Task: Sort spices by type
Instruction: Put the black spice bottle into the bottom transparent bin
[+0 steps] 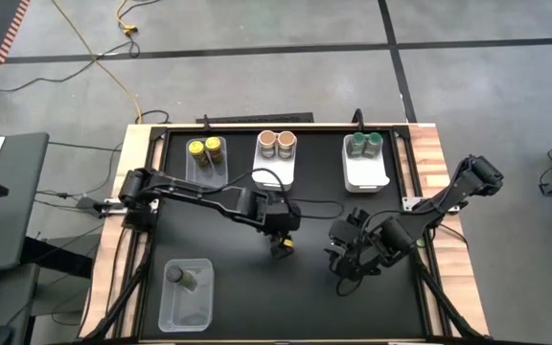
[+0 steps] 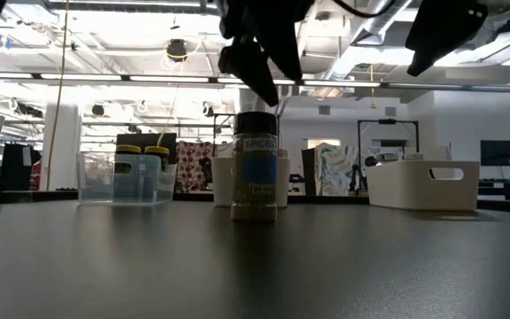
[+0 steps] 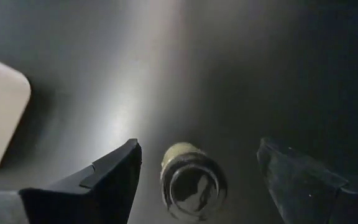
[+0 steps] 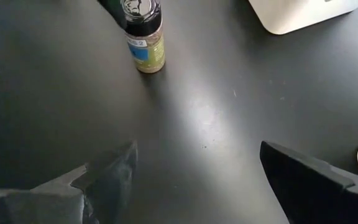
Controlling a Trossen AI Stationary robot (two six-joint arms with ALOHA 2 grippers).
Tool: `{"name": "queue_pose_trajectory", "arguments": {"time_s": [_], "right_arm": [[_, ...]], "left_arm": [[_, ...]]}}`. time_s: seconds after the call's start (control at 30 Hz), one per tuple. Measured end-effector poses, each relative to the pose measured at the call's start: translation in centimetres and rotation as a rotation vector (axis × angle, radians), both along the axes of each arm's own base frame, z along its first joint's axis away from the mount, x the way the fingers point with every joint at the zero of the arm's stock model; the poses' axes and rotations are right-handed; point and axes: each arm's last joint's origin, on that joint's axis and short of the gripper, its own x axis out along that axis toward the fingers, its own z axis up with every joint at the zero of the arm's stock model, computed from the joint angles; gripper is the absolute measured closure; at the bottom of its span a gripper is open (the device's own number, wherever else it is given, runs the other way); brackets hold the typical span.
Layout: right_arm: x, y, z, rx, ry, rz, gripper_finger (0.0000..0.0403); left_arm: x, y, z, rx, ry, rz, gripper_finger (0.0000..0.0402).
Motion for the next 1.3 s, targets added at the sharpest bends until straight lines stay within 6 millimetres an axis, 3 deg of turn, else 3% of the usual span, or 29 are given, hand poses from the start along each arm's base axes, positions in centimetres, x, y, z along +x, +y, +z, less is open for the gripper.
{"name": "queue_pose_trajectory", "arguments": {"time_s": [0.27,0.57,1.0,1.3], "right_arm": [[0.0,0.0,0.0,0.002,-0.005,0.002,0.0039],[0.1,0.0,0.0,0.004,-0.006,0.002,0.0039],[0.1,0.1,0.1,0.010,-0.012,0.000,0.0039],[0.1,0.1,0.1,0.012,-0.015,0.000,0.0039]], "left_arm": [[-0.7,0.1,-1.4,0.006,0.078,0.025,0.0093],[-0.7,-0.8,-1.3,-0.001,0.064,0.001,0.0093],[-0.1,-1.6,-3.9,0.011,0.153,-0.001,0.0093],[-0.1,-1.5,-4.1,0.026,0.162,0.016,0.0108]]}}
